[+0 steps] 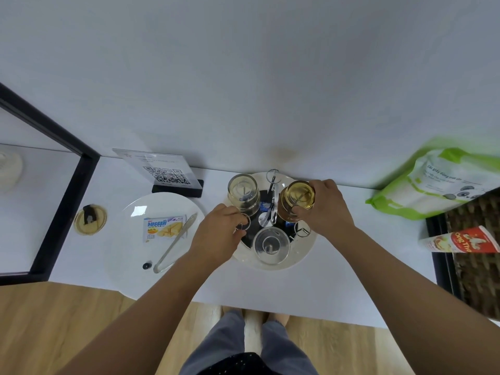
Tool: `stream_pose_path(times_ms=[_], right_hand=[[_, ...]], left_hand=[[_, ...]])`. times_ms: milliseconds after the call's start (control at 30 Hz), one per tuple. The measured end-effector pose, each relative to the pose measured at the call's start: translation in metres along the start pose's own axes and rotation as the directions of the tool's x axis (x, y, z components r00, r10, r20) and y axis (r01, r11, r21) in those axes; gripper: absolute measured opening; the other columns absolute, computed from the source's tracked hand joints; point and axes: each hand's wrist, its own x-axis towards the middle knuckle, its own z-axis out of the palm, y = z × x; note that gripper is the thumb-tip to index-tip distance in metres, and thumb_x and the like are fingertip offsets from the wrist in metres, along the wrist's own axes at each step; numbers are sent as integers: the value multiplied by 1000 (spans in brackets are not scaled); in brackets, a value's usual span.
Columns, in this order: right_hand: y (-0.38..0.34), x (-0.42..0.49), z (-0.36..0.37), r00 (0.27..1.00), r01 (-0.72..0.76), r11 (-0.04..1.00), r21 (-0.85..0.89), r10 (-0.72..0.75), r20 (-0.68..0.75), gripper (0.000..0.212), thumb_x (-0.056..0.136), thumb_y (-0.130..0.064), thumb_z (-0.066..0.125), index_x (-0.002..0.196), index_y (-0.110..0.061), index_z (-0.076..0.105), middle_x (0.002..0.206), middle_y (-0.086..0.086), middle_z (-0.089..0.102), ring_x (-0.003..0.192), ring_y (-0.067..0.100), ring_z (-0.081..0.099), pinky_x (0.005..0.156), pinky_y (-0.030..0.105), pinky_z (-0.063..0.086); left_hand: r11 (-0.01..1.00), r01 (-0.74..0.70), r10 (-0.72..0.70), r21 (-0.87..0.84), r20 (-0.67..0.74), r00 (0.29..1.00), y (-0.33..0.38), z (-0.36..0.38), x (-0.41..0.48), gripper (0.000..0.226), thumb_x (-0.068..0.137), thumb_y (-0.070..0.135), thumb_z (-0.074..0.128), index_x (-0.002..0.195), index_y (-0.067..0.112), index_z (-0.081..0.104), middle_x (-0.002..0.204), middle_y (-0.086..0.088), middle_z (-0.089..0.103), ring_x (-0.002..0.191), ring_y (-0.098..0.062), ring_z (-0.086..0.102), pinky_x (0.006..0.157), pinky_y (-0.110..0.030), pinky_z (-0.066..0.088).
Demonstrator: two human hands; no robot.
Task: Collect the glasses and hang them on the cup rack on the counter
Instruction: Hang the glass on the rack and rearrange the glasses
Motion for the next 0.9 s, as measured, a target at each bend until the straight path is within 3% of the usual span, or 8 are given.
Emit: stream_pose_path(times_ms=[300,467,600,900], right_hand=[[-2,0,-3,1000,-6,1000,0,6,4,62,75,-31,80,129,-16,53,124,7,47,111,27,55,92,37,50],[-1,-1,-5,1000,-14,1000,-1,14,22,67,77,-33,81,133,-17,49,126,9,48,114,27,53,92,37,47],[-1,-2,-5,999,-25,999,39,23,46,68,78,-33,80,135,-18,46,126,10,55,115,28,53,93,39,47],[1,-4,-7,998,-31,998,48,28,62,67,80,-32,79,136,-17,46,124,11,60,114,29,55,94,40,49]], left_hand=[[1000,-5,5,-9,-4,1000,0,1,0,22,88,22,72,109,18,72,107,0,68,99,-20,57,77,-25,41],[925,222,-289,-309,-191,938,1,-5,13,54,79,32,79,125,16,56,113,-2,56,96,-20,57,75,-34,49],[903,346,-377,-256,-83,922,-3,-2,39,75,80,40,76,141,13,42,137,-8,47,124,-27,47,94,-44,48],[915,320,-346,-246,-70,936,-4,7,55,65,76,34,81,128,10,50,123,-11,53,113,-28,52,88,-37,45]])
